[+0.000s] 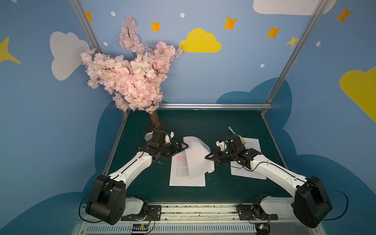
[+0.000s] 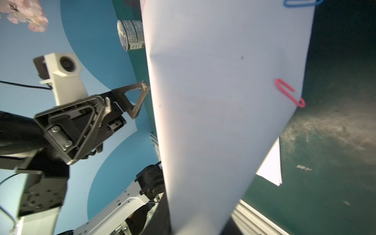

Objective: Unclip the paperclips from the documents
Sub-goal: Pick up the document from the center of the board.

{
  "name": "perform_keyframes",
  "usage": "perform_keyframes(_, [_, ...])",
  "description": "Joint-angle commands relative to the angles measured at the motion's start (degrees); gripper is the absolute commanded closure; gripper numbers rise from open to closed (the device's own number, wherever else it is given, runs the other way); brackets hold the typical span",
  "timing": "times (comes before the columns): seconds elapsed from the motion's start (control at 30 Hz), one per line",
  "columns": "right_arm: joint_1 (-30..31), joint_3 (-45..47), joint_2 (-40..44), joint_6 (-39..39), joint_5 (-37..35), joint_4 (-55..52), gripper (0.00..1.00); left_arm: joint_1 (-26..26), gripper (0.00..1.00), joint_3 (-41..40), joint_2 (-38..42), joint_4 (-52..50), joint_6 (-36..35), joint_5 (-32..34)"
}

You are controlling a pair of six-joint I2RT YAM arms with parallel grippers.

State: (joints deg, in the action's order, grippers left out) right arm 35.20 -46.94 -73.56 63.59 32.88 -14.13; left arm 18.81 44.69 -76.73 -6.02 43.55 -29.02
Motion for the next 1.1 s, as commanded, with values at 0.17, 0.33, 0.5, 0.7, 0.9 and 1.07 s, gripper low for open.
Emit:
perform_keyframes(0.17, [-0.3,-2.1,2.4,5.7,2.6,2.7,0.76,0.4,0.01,-6.9,-1.2,20.7,13.1,-2.3])
perform_keyframes(0.33, [0.1,-1.3,2.2,8.2,2.6,6.3,0.76,1.4,0.03,-10.2,-2.3,29.7,19.5,-2.1])
perform_keyframes(0.5, [0.3,-0.5,2.2,8.8,2.6,7.4,0.76,2.3,0.20,-12.7,-3.0,38.9,25.5,-2.1])
perform_keyframes(0.7, [0.5,1.1,2.1,9.0,2.6,8.3,0.76,2.0,0.63,-14.1,0.2,38.4,27.3,-0.1])
perform_keyframes(0.9, [0.5,2.0,2.1,8.3,2.8,7.9,0.76,1.7,0.97,-12.4,0.1,39.5,26.5,-2.9])
perform_keyframes(1.07, [0.5,0.4,2.3,5.9,2.9,4.3,0.64,1.7,0.97,-9.9,0.7,36.9,22.9,-5.1])
